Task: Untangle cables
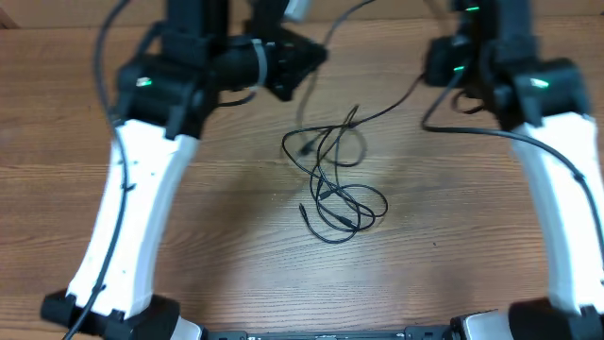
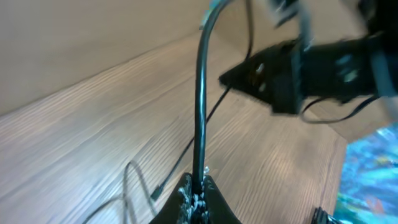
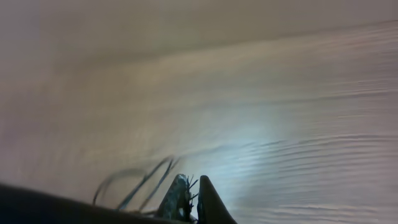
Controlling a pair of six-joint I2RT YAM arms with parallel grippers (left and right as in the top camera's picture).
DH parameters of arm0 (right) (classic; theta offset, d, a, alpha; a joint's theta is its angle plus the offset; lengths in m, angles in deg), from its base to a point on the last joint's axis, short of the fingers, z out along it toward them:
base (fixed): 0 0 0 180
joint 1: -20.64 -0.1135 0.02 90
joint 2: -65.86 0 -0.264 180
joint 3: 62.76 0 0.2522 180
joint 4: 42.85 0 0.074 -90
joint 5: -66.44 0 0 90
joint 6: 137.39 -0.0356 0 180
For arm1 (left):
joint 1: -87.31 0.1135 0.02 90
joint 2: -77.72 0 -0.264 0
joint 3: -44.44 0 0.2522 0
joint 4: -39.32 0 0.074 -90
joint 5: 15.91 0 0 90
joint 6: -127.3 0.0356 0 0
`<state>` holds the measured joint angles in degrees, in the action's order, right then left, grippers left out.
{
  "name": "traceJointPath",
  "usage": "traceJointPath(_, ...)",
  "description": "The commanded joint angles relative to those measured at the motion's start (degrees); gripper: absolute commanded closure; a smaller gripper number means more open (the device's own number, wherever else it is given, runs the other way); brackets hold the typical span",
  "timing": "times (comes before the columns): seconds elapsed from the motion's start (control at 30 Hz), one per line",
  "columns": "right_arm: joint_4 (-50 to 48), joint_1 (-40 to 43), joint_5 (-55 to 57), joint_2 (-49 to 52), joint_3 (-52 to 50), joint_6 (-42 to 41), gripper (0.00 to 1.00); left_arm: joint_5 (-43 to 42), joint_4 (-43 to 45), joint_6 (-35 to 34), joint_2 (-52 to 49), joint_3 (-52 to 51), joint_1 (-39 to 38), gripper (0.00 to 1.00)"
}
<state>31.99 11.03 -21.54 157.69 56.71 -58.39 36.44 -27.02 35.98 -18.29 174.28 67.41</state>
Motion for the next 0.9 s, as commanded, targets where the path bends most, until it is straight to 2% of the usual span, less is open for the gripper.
traceJointPath(0.0,-0.1,6.1,8.7,-4.5,2.4,-9.9,0.96,-0.3,5.3,-0.4,-2.6,0.3,-5.8,0.91)
traceJointPath(0.13,1.2,14.0,9.5,-4.8,2.4,-14.8,0.96,-0.3,12.4,-0.4,-5.0,0.3,-9.6,0.83)
traceJointPath(0.27,3.7,23.0,9.6,-4.8,2.4,-17.2,0.96,0.0,18.1,-2.6,-7.6,0.3,-12.3,0.60)
traceJointPath(0.3,4.2,25.8,9.6,-4.8,2.4,-17.3,0.96,0.4,17.8,-2.5,-8.3,0.3,-12.5,0.59)
traceJointPath(0.4,4.5,32.4,9.3,-4.8,2.4,-17.7,0.96,2.8,13.3,-2.5,-9.0,0.3,-12.4,0.55)
traceJointPath(0.5,4.8,36.3,9.3,-4.6,2.3,-17.7,0.96,9.2,7.9,-1.6,-9.0,0.3,-11.9,0.50)
traceJointPath(0.7,10.6,37.7,9.5,-2.1,2.2,-13.7,0.96,28.7,-5.6,-1.5,-9.0,0.3,-9.6,0.42)
traceJointPath(0.87,15.0,37.9,9.6,1.9,-0.4,-12.7,0.96,33.4,-15.0,-3.3,-9.0,0.3,-5.4,0.39)
